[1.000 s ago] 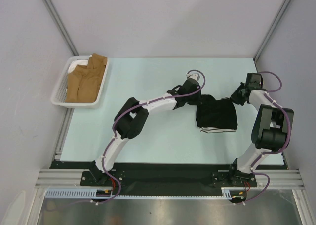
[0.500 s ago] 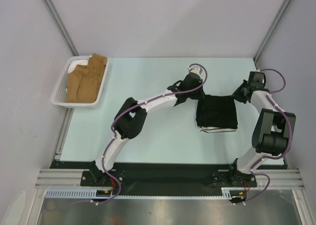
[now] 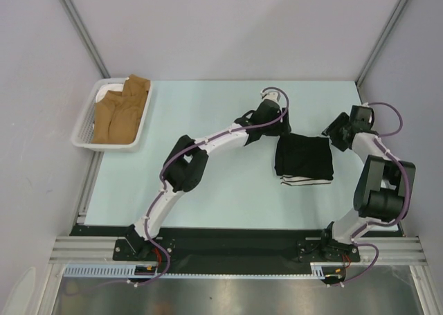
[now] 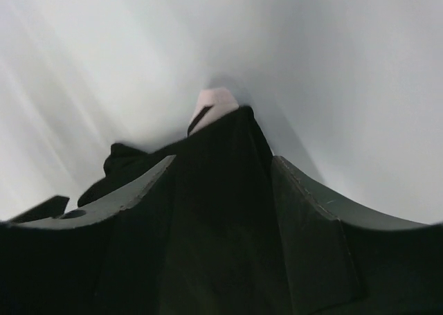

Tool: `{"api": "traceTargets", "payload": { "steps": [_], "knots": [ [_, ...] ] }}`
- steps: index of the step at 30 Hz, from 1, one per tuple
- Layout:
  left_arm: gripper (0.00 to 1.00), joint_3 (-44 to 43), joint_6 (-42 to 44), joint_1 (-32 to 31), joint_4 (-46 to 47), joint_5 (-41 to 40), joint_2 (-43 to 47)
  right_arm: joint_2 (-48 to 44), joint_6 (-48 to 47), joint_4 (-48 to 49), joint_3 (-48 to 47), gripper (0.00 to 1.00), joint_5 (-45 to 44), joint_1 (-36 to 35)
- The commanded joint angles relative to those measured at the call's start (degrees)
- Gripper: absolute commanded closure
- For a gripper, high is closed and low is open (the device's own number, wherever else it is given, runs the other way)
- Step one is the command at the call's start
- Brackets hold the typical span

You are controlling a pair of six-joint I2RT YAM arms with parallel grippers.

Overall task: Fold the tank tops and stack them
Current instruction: Neatly place the folded tank top to the corner

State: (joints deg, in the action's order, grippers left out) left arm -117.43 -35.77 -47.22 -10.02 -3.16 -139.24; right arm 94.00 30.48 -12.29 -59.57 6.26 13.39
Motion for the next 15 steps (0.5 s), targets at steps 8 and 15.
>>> {"api": "traceTargets", "payload": {
  "steps": [8, 15],
  "knots": [
    [0.3, 14.4, 1.5, -2.2, 3.7, 0.7, 20.1, -23.7, -2.4, 0.1, 7.9, 0.58, 3.7, -0.3],
    [0.49, 23.1, -6.7, -6.5, 13.2, 13.8, 20.4, -24.5, 5.2, 10.8, 20.0, 0.9, 27.0, 2.4]
  ]
}}
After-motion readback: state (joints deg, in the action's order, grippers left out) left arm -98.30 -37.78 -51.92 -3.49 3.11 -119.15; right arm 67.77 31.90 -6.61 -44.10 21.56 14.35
